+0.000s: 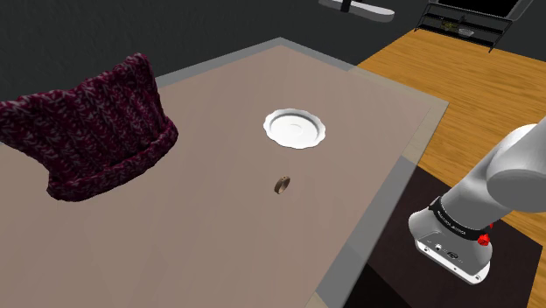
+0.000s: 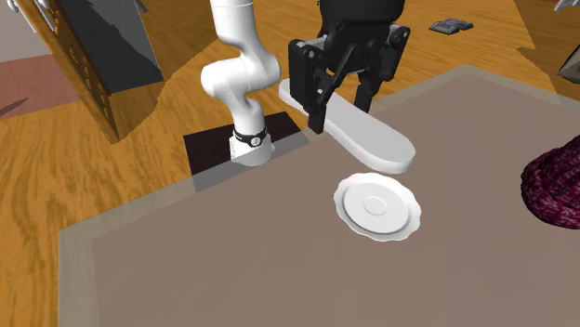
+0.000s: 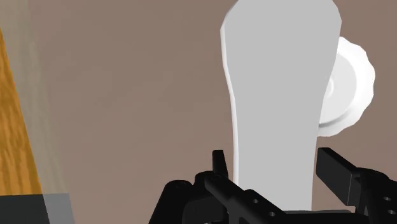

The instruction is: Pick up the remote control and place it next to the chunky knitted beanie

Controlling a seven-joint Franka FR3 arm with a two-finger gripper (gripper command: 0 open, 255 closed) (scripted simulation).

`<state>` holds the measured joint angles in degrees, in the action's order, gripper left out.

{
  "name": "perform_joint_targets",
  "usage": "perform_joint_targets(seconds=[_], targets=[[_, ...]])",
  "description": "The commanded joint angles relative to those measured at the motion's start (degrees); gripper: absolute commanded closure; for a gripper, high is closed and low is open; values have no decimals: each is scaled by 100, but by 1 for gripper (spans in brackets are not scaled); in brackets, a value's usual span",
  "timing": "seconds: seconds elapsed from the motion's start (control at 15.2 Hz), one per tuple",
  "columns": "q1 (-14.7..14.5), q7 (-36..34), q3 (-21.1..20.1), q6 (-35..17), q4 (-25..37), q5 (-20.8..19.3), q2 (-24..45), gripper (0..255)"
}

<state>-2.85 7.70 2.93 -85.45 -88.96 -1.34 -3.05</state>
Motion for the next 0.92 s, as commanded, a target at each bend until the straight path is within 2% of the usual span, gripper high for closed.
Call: perform_joint_targets(seconds=[0.0,0.46,0.86], targets=[[-134,-293,-151,-28,-130,6,-98,255],[-583,-1273,-681,3,-118,54,-98,255],[-979,-2119,-1130,70,179,61,146,255]])
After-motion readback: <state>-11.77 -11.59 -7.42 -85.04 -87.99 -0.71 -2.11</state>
